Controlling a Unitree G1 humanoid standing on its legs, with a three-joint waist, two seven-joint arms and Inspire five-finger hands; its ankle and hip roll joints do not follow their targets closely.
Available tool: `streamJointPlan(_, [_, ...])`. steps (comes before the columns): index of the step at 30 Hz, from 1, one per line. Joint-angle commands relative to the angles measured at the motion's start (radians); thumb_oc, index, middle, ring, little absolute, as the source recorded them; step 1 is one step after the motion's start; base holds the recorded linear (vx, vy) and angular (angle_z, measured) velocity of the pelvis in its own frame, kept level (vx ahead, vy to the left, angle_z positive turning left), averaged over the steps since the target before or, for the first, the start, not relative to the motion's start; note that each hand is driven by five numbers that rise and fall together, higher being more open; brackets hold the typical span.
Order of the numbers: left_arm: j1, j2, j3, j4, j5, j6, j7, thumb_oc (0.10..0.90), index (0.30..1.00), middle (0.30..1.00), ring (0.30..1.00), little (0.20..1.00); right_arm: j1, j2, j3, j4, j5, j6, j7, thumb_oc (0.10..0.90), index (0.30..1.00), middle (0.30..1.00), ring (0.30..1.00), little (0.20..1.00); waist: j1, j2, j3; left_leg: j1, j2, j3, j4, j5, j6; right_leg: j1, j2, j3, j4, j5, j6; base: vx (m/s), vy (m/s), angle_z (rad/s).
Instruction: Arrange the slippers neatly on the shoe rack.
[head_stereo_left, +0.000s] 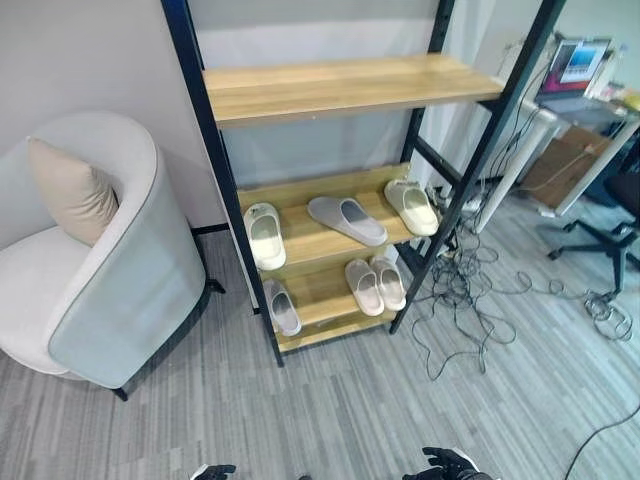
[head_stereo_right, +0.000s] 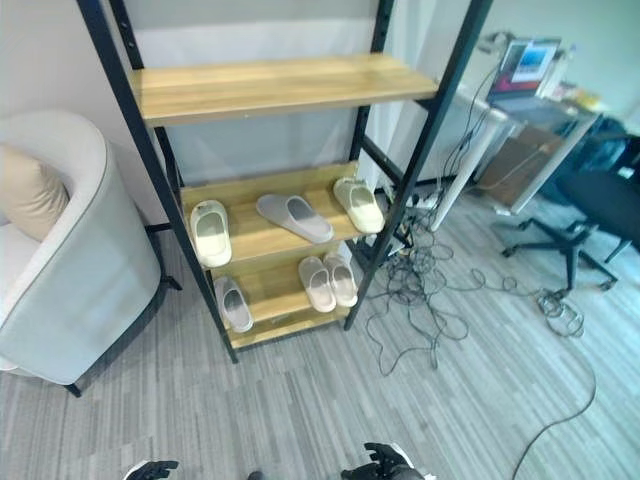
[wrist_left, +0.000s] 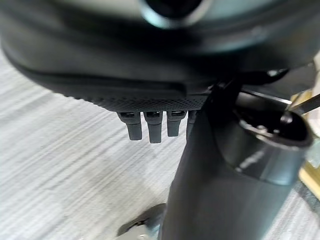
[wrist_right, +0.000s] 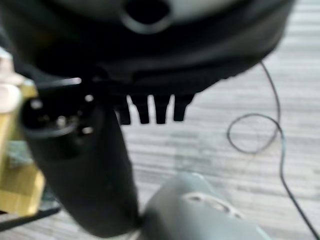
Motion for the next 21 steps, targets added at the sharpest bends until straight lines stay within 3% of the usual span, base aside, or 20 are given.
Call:
streamJointPlan(1, [-0.038,-0.016,-0.003,0.024,0.015,-0.018,0.013,0.800,0.900,0.900,0.900,0.900,0.011,-0.048,0.001,0.005,0.004,0.006,-0.005,0.800,0.900,0.900,0.900,0.900,-0.004,0.039,-0.003,-0.058,0.012,-0.033,0.011,0.013,-0.103,0.056,0.051,-0.011,-0.246,0.144,-0.017,0.22,-0.231,0.57])
streamJointPlan(5, [-0.054,-0.014,0.000,0.023,0.018,-0.018,0.023,0.800,0.900,0.900,0.900,0.900,0.011,-0.051,-0.009,0.007,-0.001,0.021,-0.010,0.800,0.900,0.900,0.900,0.900,-0.067,0.042,0.016,-0.012,0.053,-0.013,0.002,-0.014,-0.148,-0.011,0.002,0.047,-0.411,0.244,0.027,0.23,-0.257,0.60])
streamJointPlan(9, [-0.036,-0.017,0.010,0.036,0.022,-0.015,0.023,0.800,0.900,0.900,0.900,0.900,0.025,-0.049,-0.006,0.012,-0.010,0.025,-0.008,0.800,0.900,0.900,0.900,0.900,-0.068,0.016,0.004,0.018,0.065,-0.004,0.002,-0.036,-0.166,0.027,-0.008,0.031,-0.422,0.264,0.032,0.24,-0.322,0.48])
streamJointPlan(10, [-0.030,-0.019,0.018,0.041,0.020,-0.012,0.022,0.800,0.900,0.900,0.900,0.900,0.035,-0.044,-0.007,0.012,-0.009,0.020,-0.008,0.800,0.900,0.900,0.900,0.900,-0.073,0.006,-0.003,0.020,0.096,0.003,0.002,-0.037,-0.189,0.047,0.006,0.036,-0.407,0.248,0.027,0.12,-0.229,0.20])
streamJointPlan(14, [-0.035,-0.025,0.019,0.031,-0.002,-0.014,0.027,0.800,0.900,0.900,0.900,0.900,0.038,-0.052,-0.009,0.012,0.021,0.013,-0.013,0.800,0.900,0.900,0.900,0.900,-0.070,-0.004,0.006,-0.026,0.150,-0.013,0.041,-0.014,-0.225,0.078,0.036,0.021,-0.379,0.195,0.001,0.10,-0.333,0.44])
streamJointPlan(17, [-0.043,-0.027,0.011,0.017,-0.017,-0.017,0.028,0.800,0.900,0.900,0.900,0.900,0.040,-0.059,-0.006,0.016,0.038,0.010,-0.016,0.800,0.900,0.900,0.900,0.900,-0.067,-0.020,0.015,-0.074,0.173,-0.021,0.130,-0.026,-0.216,0.089,0.049,0.023,-0.353,0.154,-0.028,0.04,-0.196,0.15])
streamJointPlan(21, [-0.037,-0.029,0.001,0.023,-0.014,-0.014,0.025,0.800,0.900,0.900,0.900,0.900,0.046,-0.065,-0.007,0.023,0.041,0.012,-0.013,0.800,0.900,0.900,0.900,0.900,-0.064,-0.018,0.000,-0.070,0.144,-0.031,0.116,-0.036,-0.192,0.116,0.070,0.009,-0.348,0.132,-0.045,0.09,-0.134,0.16])
